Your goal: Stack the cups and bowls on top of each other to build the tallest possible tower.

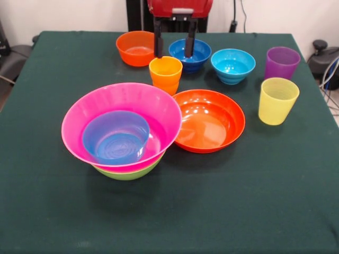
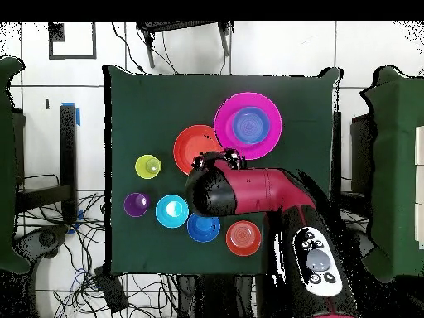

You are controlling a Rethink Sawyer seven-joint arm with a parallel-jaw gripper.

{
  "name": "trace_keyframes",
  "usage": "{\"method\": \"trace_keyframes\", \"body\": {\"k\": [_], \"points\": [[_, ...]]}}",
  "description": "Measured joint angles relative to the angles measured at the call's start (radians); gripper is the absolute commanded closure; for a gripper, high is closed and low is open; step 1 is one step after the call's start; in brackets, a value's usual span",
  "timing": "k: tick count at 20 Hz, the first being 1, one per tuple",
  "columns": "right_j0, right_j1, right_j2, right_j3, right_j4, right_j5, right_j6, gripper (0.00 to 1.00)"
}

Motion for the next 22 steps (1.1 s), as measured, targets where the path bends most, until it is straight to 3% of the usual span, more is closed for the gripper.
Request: {"method": "trace_keyframes", "body": {"k": [9,22], "points": [[-0.025,0.074,-0.033,0.000,0.000,-0.079,0.000,0.00],[-0.029,0.117,-0.043,-0.001,0.000,-0.082,0.000,0.00]]}}
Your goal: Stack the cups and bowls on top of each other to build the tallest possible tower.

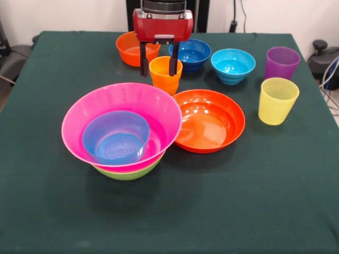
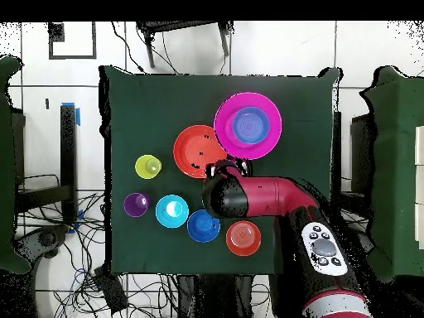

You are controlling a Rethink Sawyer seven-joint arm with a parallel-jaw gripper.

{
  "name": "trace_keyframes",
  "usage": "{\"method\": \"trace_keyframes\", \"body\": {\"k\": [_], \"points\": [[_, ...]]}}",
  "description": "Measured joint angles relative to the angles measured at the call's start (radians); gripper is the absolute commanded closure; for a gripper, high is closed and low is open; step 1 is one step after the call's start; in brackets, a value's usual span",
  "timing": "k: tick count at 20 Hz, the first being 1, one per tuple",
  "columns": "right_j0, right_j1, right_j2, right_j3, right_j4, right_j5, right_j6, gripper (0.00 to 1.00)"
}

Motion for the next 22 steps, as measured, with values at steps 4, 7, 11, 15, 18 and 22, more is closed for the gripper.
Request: {"method": "trace_keyframes", "body": {"k": [4,7,11,15,18,22], "points": [[0.003,0.007,-0.004,0.000,0.000,0.000,0.000,0.00],[0.002,0.014,-0.005,0.000,0.000,0.000,0.000,0.00],[-0.006,0.019,-0.005,0.000,0.000,0.000,0.000,0.00],[-0.034,0.016,-0.003,0.002,0.000,0.000,0.000,0.00],[-0.076,0.001,0.006,0.011,0.000,0.000,0.000,0.00],[-0.135,-0.030,0.017,0.021,0.000,0.000,0.000,0.00]]}}
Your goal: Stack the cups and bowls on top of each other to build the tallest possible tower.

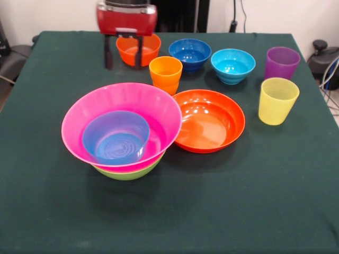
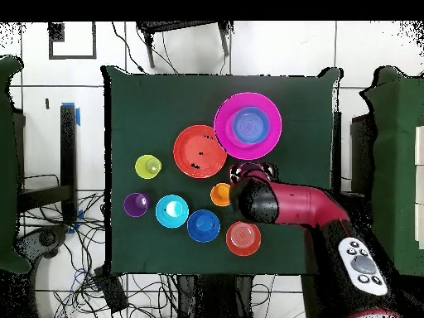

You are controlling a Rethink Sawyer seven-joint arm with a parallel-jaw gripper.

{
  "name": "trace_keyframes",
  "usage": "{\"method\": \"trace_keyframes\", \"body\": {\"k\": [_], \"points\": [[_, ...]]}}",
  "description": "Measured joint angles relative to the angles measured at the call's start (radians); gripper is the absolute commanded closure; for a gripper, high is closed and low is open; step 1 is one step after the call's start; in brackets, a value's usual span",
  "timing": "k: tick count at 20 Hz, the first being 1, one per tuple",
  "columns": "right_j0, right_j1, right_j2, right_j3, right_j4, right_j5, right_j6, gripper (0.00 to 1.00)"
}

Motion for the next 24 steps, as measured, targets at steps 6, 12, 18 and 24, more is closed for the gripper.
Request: {"method": "trace_keyframes", "body": {"k": [6,12,18,24], "points": [[-0.035,-0.027,0.000,0.002,0.000,0.000,0.000,0.00],[-0.025,-0.031,0.001,0.006,-0.018,0.000,0.000,0.00],[-0.034,-0.016,0.022,0.030,-0.018,0.000,0.000,0.00],[-0.032,0.011,0.033,0.068,-0.018,0.000,0.000,0.00]]}}
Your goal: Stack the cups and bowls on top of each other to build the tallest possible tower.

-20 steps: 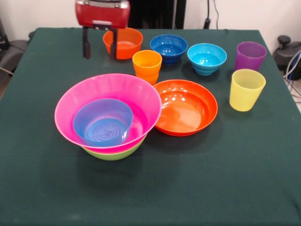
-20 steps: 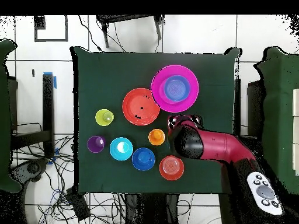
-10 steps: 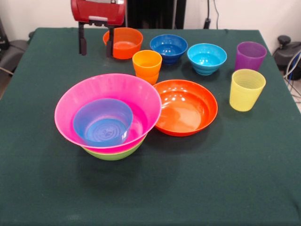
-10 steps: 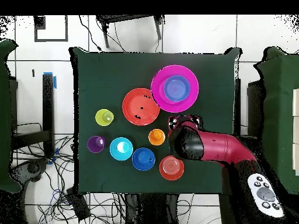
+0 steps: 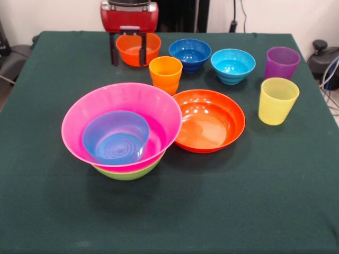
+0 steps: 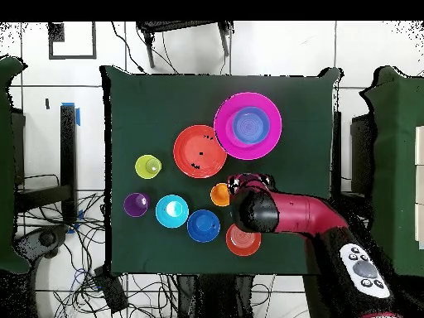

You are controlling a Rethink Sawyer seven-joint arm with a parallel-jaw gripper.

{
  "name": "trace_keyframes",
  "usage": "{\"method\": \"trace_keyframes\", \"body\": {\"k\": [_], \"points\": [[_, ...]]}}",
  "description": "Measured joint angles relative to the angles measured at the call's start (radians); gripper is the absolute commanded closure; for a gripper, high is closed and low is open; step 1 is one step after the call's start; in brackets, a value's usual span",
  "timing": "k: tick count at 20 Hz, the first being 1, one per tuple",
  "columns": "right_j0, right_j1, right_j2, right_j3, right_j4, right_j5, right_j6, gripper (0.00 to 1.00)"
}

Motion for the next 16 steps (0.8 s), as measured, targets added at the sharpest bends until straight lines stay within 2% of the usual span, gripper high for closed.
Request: {"method": "trace_keyframes", "body": {"k": [16], "points": [[0.015,-0.007,0.000,0.064,0.000,-0.037,0.000,0.00]]}}
